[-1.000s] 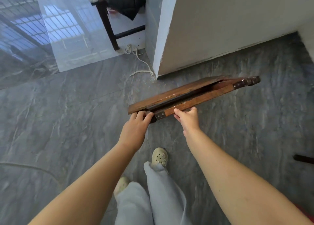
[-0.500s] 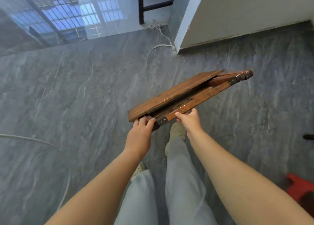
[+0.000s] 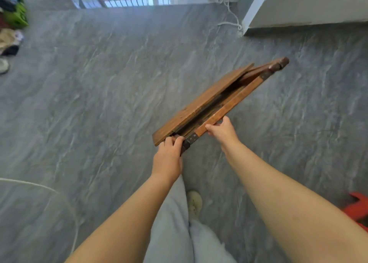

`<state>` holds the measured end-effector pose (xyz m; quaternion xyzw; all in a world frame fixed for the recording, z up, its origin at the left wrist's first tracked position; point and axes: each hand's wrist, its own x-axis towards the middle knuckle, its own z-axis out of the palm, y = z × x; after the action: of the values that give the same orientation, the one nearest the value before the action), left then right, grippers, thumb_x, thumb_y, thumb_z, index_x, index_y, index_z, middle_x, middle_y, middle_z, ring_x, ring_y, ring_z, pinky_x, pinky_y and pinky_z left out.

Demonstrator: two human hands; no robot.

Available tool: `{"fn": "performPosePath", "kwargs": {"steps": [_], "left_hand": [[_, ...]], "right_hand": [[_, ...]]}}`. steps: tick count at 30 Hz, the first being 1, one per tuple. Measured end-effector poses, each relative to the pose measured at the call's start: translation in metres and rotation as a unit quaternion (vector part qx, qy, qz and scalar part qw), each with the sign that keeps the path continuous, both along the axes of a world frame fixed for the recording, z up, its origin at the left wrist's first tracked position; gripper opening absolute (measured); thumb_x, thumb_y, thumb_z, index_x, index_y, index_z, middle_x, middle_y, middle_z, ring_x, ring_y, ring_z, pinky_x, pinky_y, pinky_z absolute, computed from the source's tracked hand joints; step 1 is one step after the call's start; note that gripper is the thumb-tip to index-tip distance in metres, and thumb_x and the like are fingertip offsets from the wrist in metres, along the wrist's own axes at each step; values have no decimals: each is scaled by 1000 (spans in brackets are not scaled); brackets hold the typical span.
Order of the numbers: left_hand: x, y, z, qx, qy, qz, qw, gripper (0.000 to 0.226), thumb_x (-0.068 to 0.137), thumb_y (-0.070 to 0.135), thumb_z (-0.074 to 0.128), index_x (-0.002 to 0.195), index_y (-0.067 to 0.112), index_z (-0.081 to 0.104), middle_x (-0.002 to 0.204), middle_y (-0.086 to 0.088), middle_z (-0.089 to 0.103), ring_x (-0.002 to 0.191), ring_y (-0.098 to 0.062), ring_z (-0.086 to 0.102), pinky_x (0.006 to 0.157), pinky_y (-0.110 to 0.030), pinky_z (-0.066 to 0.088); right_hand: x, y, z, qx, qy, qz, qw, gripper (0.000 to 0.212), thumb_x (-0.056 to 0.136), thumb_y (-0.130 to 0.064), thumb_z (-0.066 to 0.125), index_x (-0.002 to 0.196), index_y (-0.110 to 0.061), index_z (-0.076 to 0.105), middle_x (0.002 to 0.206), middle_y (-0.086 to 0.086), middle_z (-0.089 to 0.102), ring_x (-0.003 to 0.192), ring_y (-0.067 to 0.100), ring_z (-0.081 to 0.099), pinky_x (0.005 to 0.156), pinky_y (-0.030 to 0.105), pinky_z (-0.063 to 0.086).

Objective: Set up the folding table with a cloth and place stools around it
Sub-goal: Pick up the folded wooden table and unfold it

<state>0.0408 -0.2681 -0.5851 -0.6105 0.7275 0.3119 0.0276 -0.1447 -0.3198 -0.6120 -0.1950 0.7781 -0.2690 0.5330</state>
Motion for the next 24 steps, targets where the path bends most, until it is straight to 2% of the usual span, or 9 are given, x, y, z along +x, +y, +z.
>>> {"fn": "performPosePath", "kwargs": {"steps": [3, 6, 10, 12, 15, 17, 19, 21, 24], "left_hand": [[13, 50, -4, 11, -11, 27, 1000, 55, 85, 12, 56, 136, 22, 39, 120, -8, 47, 100, -27, 46, 66, -33, 45], [26, 94, -3, 25, -11, 53, 998, 56, 85, 10, 55, 137, 22, 37, 120, -10, 45, 101, -29, 46, 68, -37, 48], [46, 144, 4, 39, -10, 84, 996, 56, 86, 11, 54, 138, 22, 35, 119, -10, 44, 98, -27, 46, 69, -37, 47], [55, 168, 7, 48, -11, 96, 994, 56, 86, 13, 55, 137, 22, 35, 119, -10, 43, 98, -27, 46, 70, -36, 47], [65, 203, 11, 77, -6, 123, 989, 56, 86, 17, 59, 136, 22, 33, 120, -10, 43, 102, -27, 47, 73, -35, 48], [70, 226, 14, 91, 0, 145, 985, 56, 85, 19, 62, 134, 21, 35, 119, -11, 44, 103, -28, 48, 75, -36, 48], [74, 247, 18, 109, 7, 169, 980, 55, 84, 21, 63, 132, 22, 35, 118, -10, 44, 104, -28, 50, 78, -35, 47], [76, 264, 22, 130, 14, 189, 973, 57, 83, 22, 65, 131, 22, 35, 118, -9, 43, 104, -28, 51, 81, -34, 46], [78, 285, 24, 143, 31, 221, 964, 60, 82, 23, 68, 131, 21, 34, 117, -9, 43, 103, -27, 53, 80, -33, 47]], "right_hand": [[22, 38, 6, -2, -15, 8, 1000, 37, 84, 2, 61, 117, -6, 45, 109, 12, 61, 99, 23, 61, 73, 27, 53], [42, 75, 11, 6, -18, 33, 999, 38, 86, 2, 59, 120, -6, 44, 106, 13, 59, 97, 23, 61, 73, 25, 54], [70, 114, 19, 29, -20, 78, 996, 30, 88, 1, 57, 112, -12, 43, 100, 9, 58, 90, 17, 58, 57, 12, 50], [82, 129, 21, 41, -12, 107, 993, 36, 89, -1, 59, 118, -14, 41, 113, 13, 57, 97, 18, 58, 59, 13, 51], [100, 153, 26, 59, 2, 177, 982, 59, 88, -4, 62, 138, -8, 32, 119, 10, 51, 112, 24, 56, 79, 28, 55], [112, 166, 29, 71, 16, 226, 971, 62, 85, -7, 65, 139, -12, 35, 118, 12, 56, 109, 26, 59, 76, 30, 57], [123, 179, 36, 78, 27, 257, 963, 53, 85, -6, 64, 133, -14, 40, 105, 12, 61, 90, 19, 63, 68, 26, 57], [133, 189, 43, 79, 18, 281, 956, 54, 87, -3, 61, 134, -17, 40, 96, 7, 61, 79, 13, 60, 58, 19, 53], [146, 201, 49, 75, 16, 336, 939, 66, 88, -2, 61, 144, -21, 32, 97, -2, 59, 83, 11, 59, 61, 18, 48]]}}
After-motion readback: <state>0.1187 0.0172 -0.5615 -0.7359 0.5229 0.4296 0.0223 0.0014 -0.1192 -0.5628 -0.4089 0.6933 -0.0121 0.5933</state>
